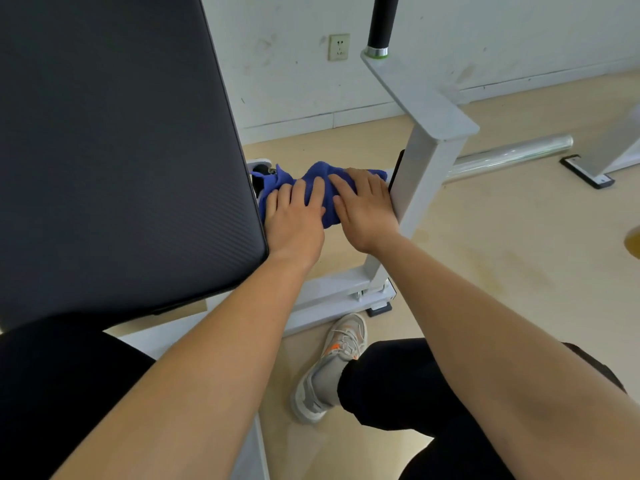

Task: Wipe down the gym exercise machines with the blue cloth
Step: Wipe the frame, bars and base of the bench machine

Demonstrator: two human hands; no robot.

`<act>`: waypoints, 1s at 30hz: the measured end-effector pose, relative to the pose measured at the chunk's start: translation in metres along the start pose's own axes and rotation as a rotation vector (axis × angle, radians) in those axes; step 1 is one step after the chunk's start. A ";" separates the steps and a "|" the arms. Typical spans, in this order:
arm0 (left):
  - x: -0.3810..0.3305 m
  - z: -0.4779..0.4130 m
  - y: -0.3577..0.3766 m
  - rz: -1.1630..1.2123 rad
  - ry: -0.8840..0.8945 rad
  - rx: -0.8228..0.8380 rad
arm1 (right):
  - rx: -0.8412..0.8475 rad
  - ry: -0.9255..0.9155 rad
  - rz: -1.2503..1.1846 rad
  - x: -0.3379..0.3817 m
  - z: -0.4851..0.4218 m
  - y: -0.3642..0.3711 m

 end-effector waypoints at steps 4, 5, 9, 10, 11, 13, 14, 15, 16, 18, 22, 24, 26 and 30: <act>-0.003 0.010 0.006 -0.030 0.003 -0.128 | -0.142 0.032 0.051 -0.002 0.017 0.019; -0.002 0.011 0.008 -0.008 0.003 -0.149 | -0.177 0.036 0.060 -0.003 0.020 0.024; 0.000 0.014 0.014 0.094 0.011 -0.241 | -0.269 0.032 0.052 -0.004 0.017 0.036; 0.000 0.015 0.016 0.104 0.017 -0.257 | -0.287 0.026 0.056 -0.005 0.017 0.038; 0.000 0.015 0.019 0.111 0.017 -0.273 | -0.302 0.019 0.067 -0.006 0.016 0.040; 0.000 0.017 0.023 0.110 0.004 -0.303 | -0.329 0.007 0.090 -0.007 0.016 0.044; 0.000 0.017 0.026 0.098 -0.002 -0.324 | -0.344 0.005 0.101 -0.008 0.015 0.046; 0.001 0.017 0.028 0.079 -0.003 -0.353 | -0.360 0.007 0.111 -0.009 0.014 0.048; 0.001 0.017 0.031 0.054 0.003 -0.389 | -0.375 0.012 0.115 -0.009 0.013 0.049; 0.002 0.016 0.035 -0.010 0.016 -0.472 | -0.419 0.017 0.109 -0.009 0.012 0.054; 0.001 0.014 0.041 -0.106 0.041 -0.636 | -0.535 0.008 0.093 -0.010 0.009 0.060; -0.001 0.012 0.047 -0.162 0.059 -0.691 | -0.560 0.003 0.094 -0.011 0.006 0.063; -0.001 0.010 0.051 -0.182 0.069 -0.731 | -0.584 0.003 0.093 -0.013 0.003 0.067; -0.002 0.012 0.051 -0.197 0.044 -0.734 | -0.569 0.007 0.107 -0.013 0.002 0.068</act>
Point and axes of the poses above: each hand's wrist, its own z-axis away from the middle knuckle, its own y-axis out of the palm, x = y × z, the point moved 5 cm from there along -z, towards the middle knuckle, and after that the axes turned 13 degrees about x, right-handed, at the moved point
